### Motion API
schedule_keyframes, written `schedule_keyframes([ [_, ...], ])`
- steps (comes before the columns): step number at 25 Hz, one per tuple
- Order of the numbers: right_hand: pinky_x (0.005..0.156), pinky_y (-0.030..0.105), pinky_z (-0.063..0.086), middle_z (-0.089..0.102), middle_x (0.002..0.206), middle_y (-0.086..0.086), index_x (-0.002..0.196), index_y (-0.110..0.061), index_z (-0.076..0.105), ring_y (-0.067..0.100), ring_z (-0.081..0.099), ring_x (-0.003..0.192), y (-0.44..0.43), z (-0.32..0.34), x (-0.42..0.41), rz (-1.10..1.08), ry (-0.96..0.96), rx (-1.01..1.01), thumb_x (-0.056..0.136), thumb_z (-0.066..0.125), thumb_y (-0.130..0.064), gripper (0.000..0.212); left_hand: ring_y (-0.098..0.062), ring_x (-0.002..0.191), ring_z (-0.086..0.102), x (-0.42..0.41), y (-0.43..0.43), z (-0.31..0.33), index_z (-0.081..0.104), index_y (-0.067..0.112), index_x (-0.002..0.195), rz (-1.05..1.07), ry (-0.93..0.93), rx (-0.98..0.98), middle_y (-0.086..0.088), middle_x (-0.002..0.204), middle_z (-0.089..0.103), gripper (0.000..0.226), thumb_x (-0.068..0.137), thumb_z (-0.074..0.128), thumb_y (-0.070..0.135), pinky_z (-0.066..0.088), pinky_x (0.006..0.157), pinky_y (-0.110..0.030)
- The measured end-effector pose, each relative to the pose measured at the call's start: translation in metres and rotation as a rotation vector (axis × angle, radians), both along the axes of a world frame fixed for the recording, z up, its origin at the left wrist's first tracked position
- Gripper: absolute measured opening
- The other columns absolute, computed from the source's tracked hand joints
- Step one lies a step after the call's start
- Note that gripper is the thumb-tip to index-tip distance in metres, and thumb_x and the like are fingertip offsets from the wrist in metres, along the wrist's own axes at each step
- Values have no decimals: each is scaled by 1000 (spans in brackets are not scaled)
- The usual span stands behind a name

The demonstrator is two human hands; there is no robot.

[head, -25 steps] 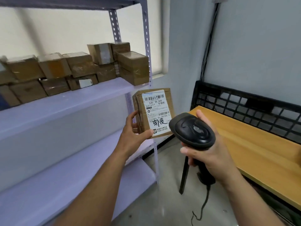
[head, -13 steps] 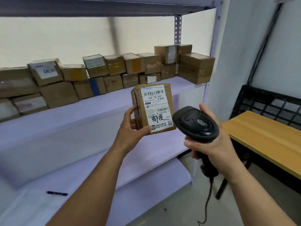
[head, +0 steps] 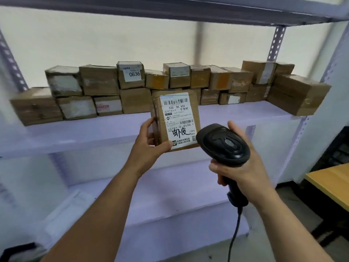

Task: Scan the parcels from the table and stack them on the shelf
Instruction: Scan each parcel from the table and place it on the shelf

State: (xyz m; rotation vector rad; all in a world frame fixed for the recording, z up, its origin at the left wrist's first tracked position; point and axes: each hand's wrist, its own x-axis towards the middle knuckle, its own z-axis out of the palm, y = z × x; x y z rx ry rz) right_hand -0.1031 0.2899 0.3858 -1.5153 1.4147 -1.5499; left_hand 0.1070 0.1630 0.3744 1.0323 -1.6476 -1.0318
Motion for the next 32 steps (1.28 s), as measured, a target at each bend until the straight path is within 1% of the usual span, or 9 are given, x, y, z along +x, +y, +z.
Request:
schedule_keyframes([
  [4, 48, 30, 53, 68, 99, 9, 130, -58, 38, 26, 60, 48, -37, 18, 24, 134, 7, -44, 68, 80, 9, 101, -8, 104, 63, 48, -11, 23, 33, 45, 134, 152, 31, -30, 3, 118, 65, 72, 81, 75, 19, 53, 85, -24],
  [8, 48, 32, 54, 68, 107, 10, 139, -51, 35, 26, 61, 49, -76, 25, 61, 225, 48, -68, 67, 81, 9, 104, -3, 101, 63, 101, -25, 42, 31, 44, 139, 300, 43, -98, 6, 119, 63, 76, 80, 75, 25, 47, 77, -15],
  [10, 49, 33, 55, 67, 110, 10, 136, -54, 35, 26, 61, 50, -91, 25, 85, 260, 51, -70, 68, 81, 8, 103, -3, 102, 63, 133, -33, 47, 31, 43, 141, 353, 48, -129, 9, 118, 64, 79, 78, 76, 28, 49, 80, -18],
  [12, 50, 32, 55, 66, 112, 9, 133, -58, 36, 25, 62, 51, -108, 25, 112, 279, 70, -73, 69, 81, 8, 102, 6, 98, 61, 169, -47, 53, 32, 40, 142, 408, 72, -160, 18, 114, 61, 80, 76, 76, 28, 49, 77, -12],
  [15, 51, 33, 55, 66, 111, 9, 129, -61, 34, 25, 63, 51, -138, 31, 156, 291, 71, -82, 70, 80, 6, 101, 4, 95, 60, 228, -77, 69, 31, 38, 144, 484, 74, -168, 8, 114, 61, 72, 86, 70, 20, 45, 65, -3],
  [18, 50, 32, 55, 65, 112, 8, 131, -60, 33, 23, 63, 50, -166, 37, 194, 290, 81, -112, 70, 81, 5, 101, -10, 102, 63, 280, -112, 82, 32, 41, 143, 524, 82, -152, 0, 116, 65, 69, 86, 68, 26, 45, 72, -13],
  [24, 50, 32, 55, 65, 112, 10, 138, -55, 32, 25, 62, 49, -212, 32, 252, 236, 77, -108, 70, 80, 6, 103, -16, 101, 61, 340, -190, 96, 39, 41, 140, 583, 47, -130, 6, 113, 58, 62, 82, 60, 44, 51, 88, -37],
  [30, 50, 31, 55, 64, 114, 9, 135, -56, 34, 25, 62, 50, -226, 26, 274, 163, 63, -106, 70, 80, 7, 102, -23, 102, 57, 354, -234, 98, 59, 32, 114, 600, -43, -6, -2, 116, 61, 49, 82, 37, 62, 48, 91, -41],
  [32, 50, 32, 55, 65, 114, 8, 134, -56, 35, 26, 62, 49, -227, 26, 279, 148, 60, -106, 70, 80, 8, 101, -25, 108, 54, 351, -241, 97, 57, 29, 122, 628, -67, -26, -2, 117, 59, 54, 88, 36, 64, 44, 96, -42],
])
